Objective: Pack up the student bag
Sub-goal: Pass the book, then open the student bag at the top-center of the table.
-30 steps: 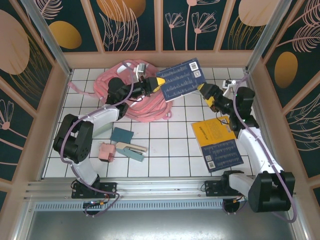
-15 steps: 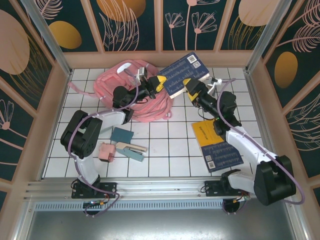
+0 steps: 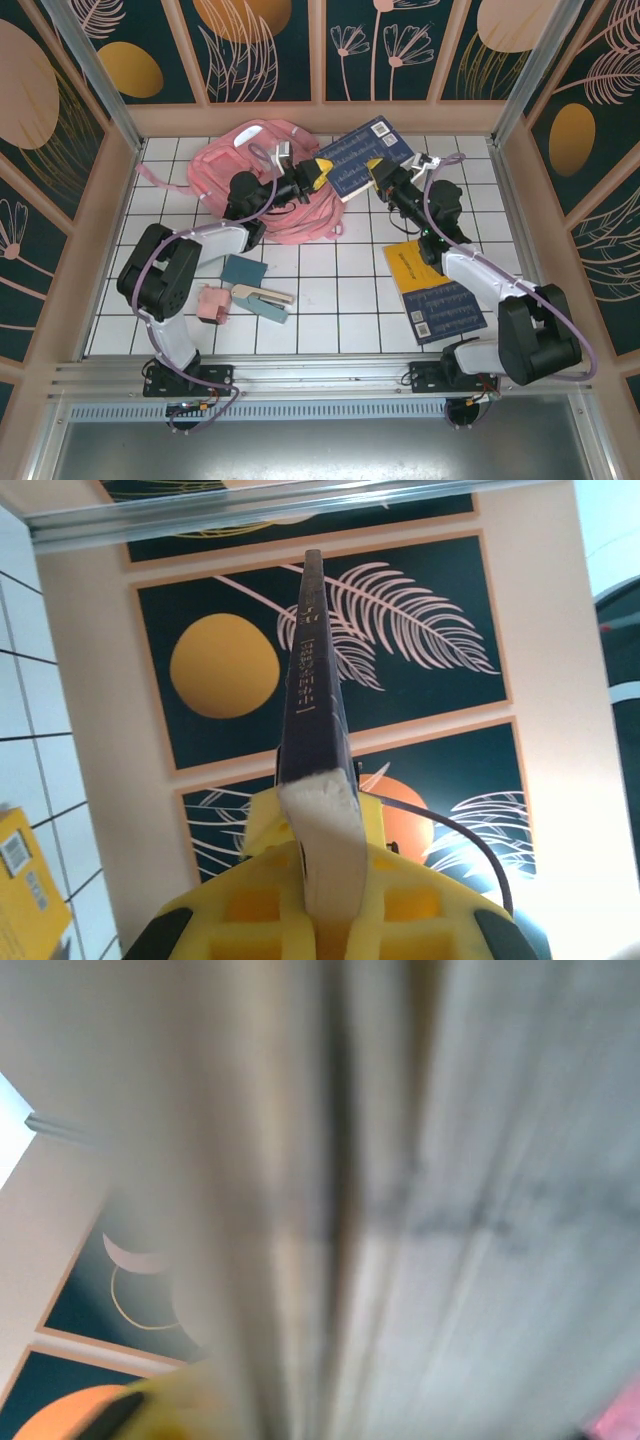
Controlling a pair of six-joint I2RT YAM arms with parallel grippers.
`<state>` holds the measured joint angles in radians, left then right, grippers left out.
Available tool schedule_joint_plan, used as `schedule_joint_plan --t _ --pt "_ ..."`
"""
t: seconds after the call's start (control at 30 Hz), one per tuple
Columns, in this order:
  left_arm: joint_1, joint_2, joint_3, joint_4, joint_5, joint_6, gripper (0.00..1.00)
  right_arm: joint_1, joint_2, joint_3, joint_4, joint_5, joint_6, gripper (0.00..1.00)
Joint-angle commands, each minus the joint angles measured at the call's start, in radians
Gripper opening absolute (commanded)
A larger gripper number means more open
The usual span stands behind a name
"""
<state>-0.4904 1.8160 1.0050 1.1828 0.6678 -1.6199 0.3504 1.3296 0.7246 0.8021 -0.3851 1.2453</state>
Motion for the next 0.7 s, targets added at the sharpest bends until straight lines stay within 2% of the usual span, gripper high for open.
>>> schedule_joint_plan --t 0.0,0.07,0.1,0.2,0.23,0.33,0.57,0.67 --pt "-0.005 -0.064 0.015 -0.106 0.004 0.136 0.29 0.004 -0.015 0.036 -0.028 0.027 -0.041 0.10" --pt "-0.002 -0.096 0.038 -0.329 -0.010 0.292 0.51 -0.005 -0.056 0.050 -0.166 0.069 -0.126 0.04" --pt "0.000 -0.134 0.066 -0.481 -0.036 0.414 0.56 -0.008 -0.076 0.067 -0.255 0.103 -0.169 0.00" --pt "0.000 -0.173 0.218 -1.014 -0.229 0.814 0.63 -0.018 -0.119 0.125 -0.526 0.188 -0.332 0.00" --pt "0.000 -0.165 0.274 -1.145 -0.293 0.922 0.64 -0.026 -0.131 0.134 -0.593 0.205 -0.375 0.00" --pt "0.000 -0.108 0.428 -1.426 -0.439 1.137 0.66 -0.069 -0.177 0.113 -0.709 0.253 -0.420 0.00" --pt "-0.021 0.115 0.632 -1.736 -0.696 1.391 0.69 -0.193 -0.239 0.035 -0.781 0.202 -0.423 0.00" --pt "-0.028 0.177 0.655 -1.771 -0.727 1.433 0.69 -0.203 -0.243 0.015 -0.782 0.167 -0.436 0.00"
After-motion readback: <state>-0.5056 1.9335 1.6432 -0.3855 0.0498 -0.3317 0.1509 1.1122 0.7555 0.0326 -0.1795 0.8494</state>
